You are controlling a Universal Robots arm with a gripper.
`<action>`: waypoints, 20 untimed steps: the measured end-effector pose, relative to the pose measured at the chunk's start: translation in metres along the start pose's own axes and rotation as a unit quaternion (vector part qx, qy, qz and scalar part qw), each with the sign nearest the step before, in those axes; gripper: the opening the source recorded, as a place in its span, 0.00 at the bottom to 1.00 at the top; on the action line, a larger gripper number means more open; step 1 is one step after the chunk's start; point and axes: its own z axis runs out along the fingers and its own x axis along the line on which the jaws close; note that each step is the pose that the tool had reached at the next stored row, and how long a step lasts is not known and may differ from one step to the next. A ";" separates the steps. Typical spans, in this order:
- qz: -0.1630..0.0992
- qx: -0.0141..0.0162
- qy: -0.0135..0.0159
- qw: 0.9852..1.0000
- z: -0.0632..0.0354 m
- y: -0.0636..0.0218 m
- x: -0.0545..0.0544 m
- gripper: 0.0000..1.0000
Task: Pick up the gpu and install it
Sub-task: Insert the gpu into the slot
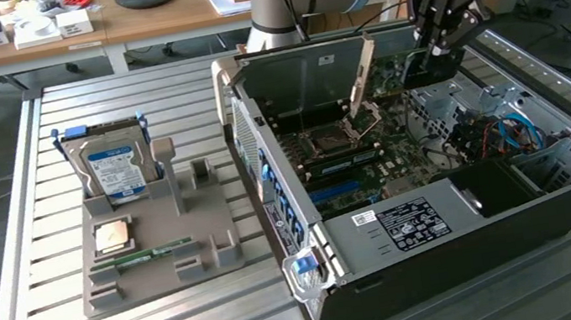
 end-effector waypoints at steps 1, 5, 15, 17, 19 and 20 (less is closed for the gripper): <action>0.000 0.000 0.000 1.000 0.0004 0.0005 0.000 0.27; -0.002 0.001 0.000 1.000 0.0040 0.0032 0.000 0.27; -0.007 0.005 0.000 1.000 0.0134 0.0100 0.001 0.27; -0.007 0.005 0.000 1.000 0.0135 0.0107 0.001 0.27; -0.008 0.005 0.000 1.000 0.0139 0.0121 0.001 0.27; -0.008 0.005 0.000 1.000 0.0141 0.0132 0.001 0.27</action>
